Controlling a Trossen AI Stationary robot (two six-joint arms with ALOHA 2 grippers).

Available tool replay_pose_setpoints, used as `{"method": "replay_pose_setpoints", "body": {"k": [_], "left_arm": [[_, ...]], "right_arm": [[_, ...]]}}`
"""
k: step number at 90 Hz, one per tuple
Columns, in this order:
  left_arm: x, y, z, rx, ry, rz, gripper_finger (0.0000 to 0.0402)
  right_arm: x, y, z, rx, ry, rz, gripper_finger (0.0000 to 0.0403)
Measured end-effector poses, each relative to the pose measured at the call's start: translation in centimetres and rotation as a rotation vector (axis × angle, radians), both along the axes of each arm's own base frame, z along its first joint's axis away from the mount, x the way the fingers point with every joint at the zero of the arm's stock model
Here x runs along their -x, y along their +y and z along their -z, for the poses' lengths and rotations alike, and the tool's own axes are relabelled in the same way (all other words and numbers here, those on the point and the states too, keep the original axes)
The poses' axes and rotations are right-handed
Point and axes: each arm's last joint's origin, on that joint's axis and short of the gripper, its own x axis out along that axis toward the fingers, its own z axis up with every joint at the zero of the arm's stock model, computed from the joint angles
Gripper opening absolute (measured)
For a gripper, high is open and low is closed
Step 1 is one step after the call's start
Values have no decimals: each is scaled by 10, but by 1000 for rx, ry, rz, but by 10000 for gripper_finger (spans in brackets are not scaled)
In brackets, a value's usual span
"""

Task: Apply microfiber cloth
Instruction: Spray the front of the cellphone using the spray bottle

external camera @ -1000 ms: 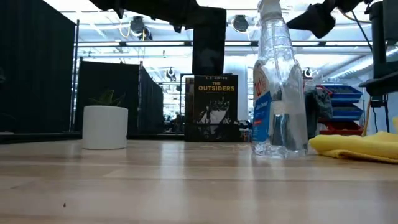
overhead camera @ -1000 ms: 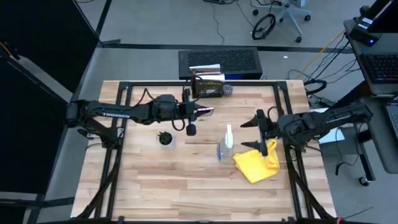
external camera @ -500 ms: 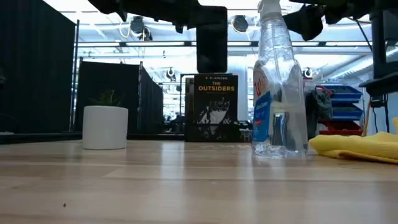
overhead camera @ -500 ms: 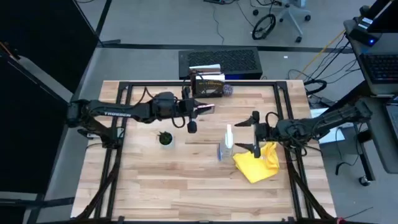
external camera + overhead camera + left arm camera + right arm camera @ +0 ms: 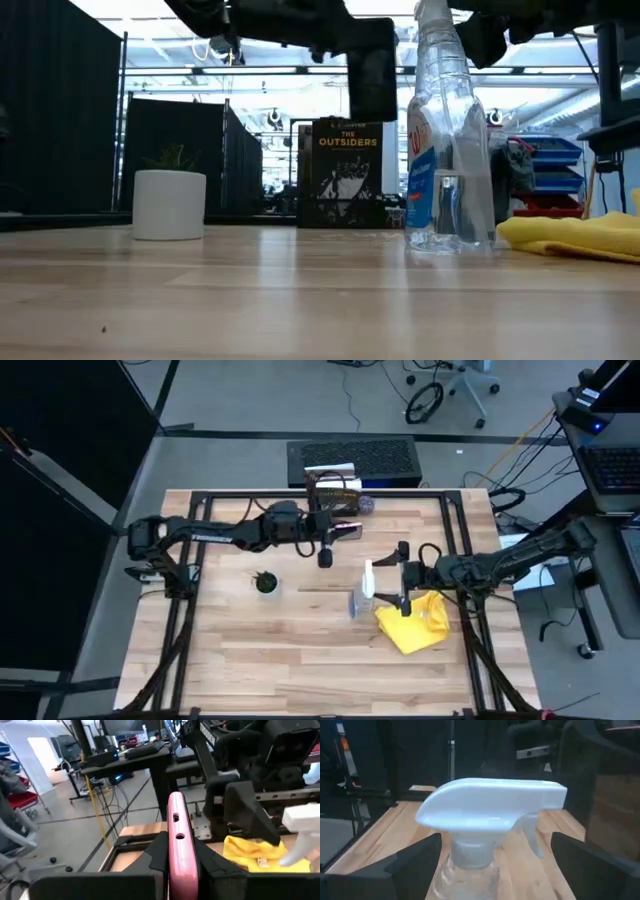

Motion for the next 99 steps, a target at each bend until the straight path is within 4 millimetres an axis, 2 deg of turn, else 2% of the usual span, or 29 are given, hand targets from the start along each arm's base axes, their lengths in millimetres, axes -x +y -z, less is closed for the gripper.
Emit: {"method": "replay_pose_setpoints", "body": {"k": [27,51,89,99], "left_arm": [[-20,4,6,4,11,13,18],[-21,4,1,2,-8,17,18],[-22,2,-7,82,-74,95,18],[-28,3,-8,88,-86,97,18]], "right_arm": [[-4,1,1,1,-6,1,359],[-18,5,8,19,-31,1,359],[-19,4,8,29,-44,20,359],[-19,4,7,58,-53,17,359]]}}
